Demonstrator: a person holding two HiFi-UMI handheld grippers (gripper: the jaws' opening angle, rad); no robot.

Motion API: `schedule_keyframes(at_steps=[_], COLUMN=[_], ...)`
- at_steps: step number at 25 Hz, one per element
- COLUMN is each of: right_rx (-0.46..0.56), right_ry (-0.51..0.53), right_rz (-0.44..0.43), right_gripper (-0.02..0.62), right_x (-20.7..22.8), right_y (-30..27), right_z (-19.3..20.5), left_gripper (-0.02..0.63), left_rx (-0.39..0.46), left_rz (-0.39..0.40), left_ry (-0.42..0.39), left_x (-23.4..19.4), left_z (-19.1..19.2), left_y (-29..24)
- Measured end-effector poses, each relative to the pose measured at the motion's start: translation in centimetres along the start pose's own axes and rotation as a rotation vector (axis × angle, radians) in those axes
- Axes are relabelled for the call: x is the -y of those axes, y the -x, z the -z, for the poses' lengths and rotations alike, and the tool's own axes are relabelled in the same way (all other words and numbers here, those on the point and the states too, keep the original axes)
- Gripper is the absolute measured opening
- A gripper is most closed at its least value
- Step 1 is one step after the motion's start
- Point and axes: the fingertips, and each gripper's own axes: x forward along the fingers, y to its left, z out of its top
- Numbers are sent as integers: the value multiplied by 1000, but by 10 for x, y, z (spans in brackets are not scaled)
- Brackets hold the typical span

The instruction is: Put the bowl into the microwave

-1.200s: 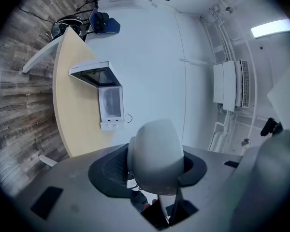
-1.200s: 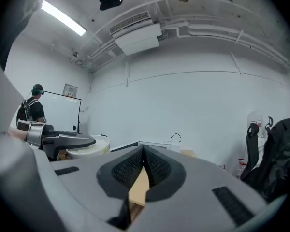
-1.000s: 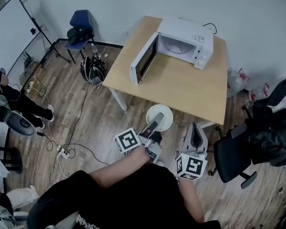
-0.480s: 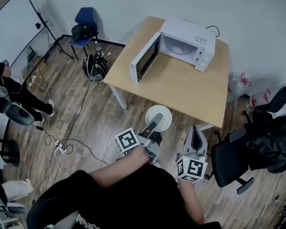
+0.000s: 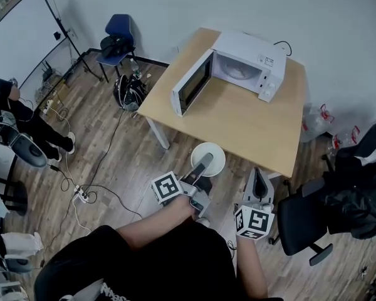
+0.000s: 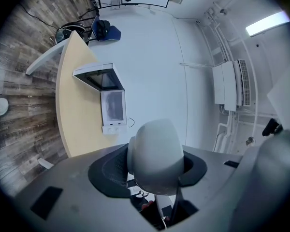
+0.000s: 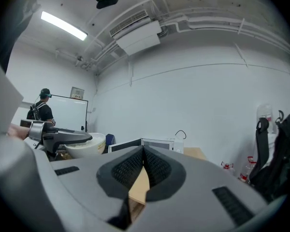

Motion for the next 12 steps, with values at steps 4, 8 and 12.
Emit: schedule_keyframes(at_steps=[4, 8, 12], right_rx=[-29, -40, -65], right_ry=[-23, -19, -17], right_rz=[19, 34, 44], right_gripper=[60, 60, 60], right_x=[14, 24, 30], right_y=[-16, -36, -66], right_z=[12, 13, 17], left_gripper=[210, 210, 210], left_rx=[-18, -30, -58], left_rz=[5, -17, -37], left_ry=[24, 42, 41], left_x=[-8, -24, -37], left_z=[-1, -9, -24], left_y=[-16, -38, -67])
